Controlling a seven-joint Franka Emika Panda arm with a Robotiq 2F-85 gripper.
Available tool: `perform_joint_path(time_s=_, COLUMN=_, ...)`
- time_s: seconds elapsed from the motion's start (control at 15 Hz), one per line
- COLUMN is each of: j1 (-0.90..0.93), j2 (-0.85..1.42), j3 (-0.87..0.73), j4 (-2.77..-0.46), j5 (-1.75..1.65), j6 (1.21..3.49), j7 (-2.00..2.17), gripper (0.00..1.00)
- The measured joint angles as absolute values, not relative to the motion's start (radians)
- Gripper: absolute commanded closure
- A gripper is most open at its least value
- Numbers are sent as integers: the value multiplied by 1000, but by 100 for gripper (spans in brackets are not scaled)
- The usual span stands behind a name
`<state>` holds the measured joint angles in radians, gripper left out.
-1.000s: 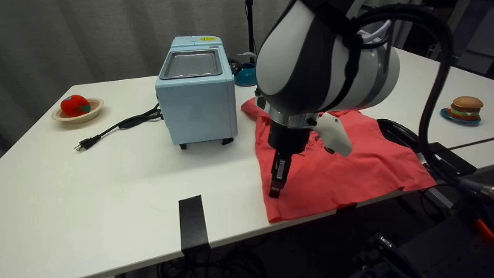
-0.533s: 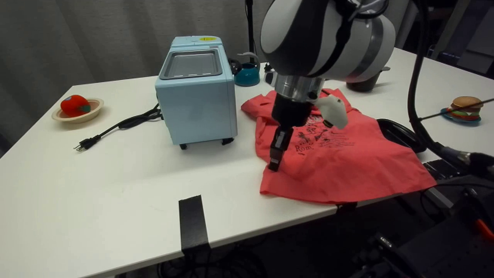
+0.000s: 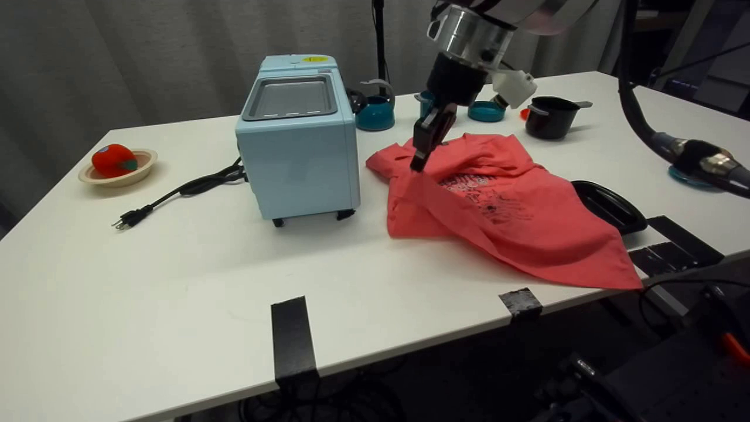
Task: Fold the shirt
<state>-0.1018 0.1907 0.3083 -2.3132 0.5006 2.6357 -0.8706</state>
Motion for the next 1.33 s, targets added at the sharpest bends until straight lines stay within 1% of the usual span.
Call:
perform_joint_path(time_s=0.2, j1=-87, j2=199, j3=269, j4=-2285, j5=472, j6=2761, j7=-869, gripper=100)
perform_joint_path(time_s=0.47, j1=-60, j2=250, j3=221, j4=-2266, j5=334, j6=2968, j7=-796, gripper=100)
perform_joint_path(time_s=0.73, j1=-4, j2=329, j3=117, j4=-2240, j5=115, j6=3141, j7=-613, gripper=100)
perform_joint_path(time_s=0.87, j1=69, j2=371, j3=16, j4=-2211, j5=83, j6=3198, j7=-563, gripper=100)
perform_joint_path(time_s=0.93, j1=115, j2=394, j3=-39, j4=-2190, j5=83, j6=3220, j7=-549, gripper=77)
perform_joint_path(time_s=1.0, j1=161, j2=417, j3=-91, j4=-2167, j5=83, j6=3240, j7=-533, gripper=73)
perform_joint_path(time_s=1.13, j1=241, j2=463, j3=-176, j4=-2118, j5=90, j6=3262, j7=-501, gripper=59)
perform_joint_path(time_s=1.33, j1=321, j2=521, j3=-250, j4=-2053, j5=104, j6=3263, j7=-459, gripper=34)
